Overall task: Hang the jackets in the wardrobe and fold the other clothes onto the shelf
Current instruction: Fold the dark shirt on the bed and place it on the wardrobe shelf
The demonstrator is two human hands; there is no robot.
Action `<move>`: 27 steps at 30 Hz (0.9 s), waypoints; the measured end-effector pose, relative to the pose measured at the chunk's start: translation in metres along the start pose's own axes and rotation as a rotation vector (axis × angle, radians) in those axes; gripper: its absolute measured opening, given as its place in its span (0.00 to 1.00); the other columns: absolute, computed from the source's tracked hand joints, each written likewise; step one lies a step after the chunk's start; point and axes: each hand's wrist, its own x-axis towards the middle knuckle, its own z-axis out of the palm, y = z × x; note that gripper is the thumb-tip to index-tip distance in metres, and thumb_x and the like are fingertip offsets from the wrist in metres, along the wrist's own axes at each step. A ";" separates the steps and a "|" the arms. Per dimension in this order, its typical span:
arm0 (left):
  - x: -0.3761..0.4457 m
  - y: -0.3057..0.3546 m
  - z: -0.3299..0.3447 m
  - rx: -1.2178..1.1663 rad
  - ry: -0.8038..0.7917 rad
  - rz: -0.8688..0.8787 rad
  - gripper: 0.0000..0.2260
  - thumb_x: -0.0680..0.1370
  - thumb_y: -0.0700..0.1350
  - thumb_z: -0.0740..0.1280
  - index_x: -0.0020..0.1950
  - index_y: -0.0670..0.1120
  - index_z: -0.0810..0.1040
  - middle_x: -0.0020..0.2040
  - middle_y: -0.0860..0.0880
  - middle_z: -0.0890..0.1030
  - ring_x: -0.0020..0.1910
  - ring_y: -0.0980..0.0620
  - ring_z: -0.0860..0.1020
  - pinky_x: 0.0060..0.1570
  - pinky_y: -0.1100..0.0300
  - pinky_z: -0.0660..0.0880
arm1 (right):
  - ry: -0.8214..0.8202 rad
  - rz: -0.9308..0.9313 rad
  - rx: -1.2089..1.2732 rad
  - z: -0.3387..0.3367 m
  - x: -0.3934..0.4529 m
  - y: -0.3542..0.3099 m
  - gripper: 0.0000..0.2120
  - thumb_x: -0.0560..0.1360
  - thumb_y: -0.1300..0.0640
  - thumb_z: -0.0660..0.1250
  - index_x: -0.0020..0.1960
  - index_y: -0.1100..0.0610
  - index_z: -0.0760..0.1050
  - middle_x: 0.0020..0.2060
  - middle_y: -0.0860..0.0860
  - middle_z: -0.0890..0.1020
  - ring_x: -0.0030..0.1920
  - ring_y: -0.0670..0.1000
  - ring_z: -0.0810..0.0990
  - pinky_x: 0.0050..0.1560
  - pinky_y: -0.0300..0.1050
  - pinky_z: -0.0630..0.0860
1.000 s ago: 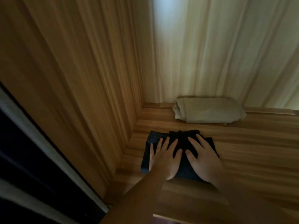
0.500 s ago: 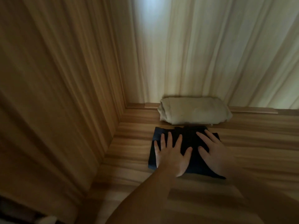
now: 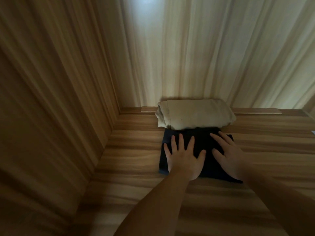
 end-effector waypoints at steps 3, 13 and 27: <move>0.004 -0.007 -0.008 -0.106 -0.041 0.012 0.30 0.79 0.67 0.48 0.79 0.60 0.46 0.80 0.52 0.42 0.78 0.47 0.36 0.73 0.42 0.34 | -0.021 0.033 -0.052 0.001 -0.002 -0.009 0.27 0.81 0.43 0.53 0.79 0.43 0.51 0.79 0.46 0.49 0.78 0.52 0.49 0.76 0.50 0.52; -0.052 0.006 -0.067 -0.076 0.054 0.230 0.28 0.78 0.60 0.61 0.77 0.56 0.60 0.76 0.53 0.63 0.75 0.50 0.59 0.74 0.45 0.56 | 0.053 0.164 -0.221 -0.089 -0.083 0.008 0.29 0.80 0.41 0.56 0.77 0.48 0.56 0.75 0.47 0.62 0.72 0.52 0.65 0.69 0.52 0.66; -0.150 0.164 -0.115 -0.063 -0.034 0.782 0.27 0.72 0.62 0.64 0.69 0.54 0.72 0.65 0.53 0.77 0.62 0.51 0.75 0.61 0.52 0.73 | 0.425 0.567 -0.234 -0.195 -0.306 0.010 0.26 0.75 0.44 0.64 0.71 0.48 0.66 0.65 0.49 0.74 0.62 0.54 0.76 0.57 0.48 0.74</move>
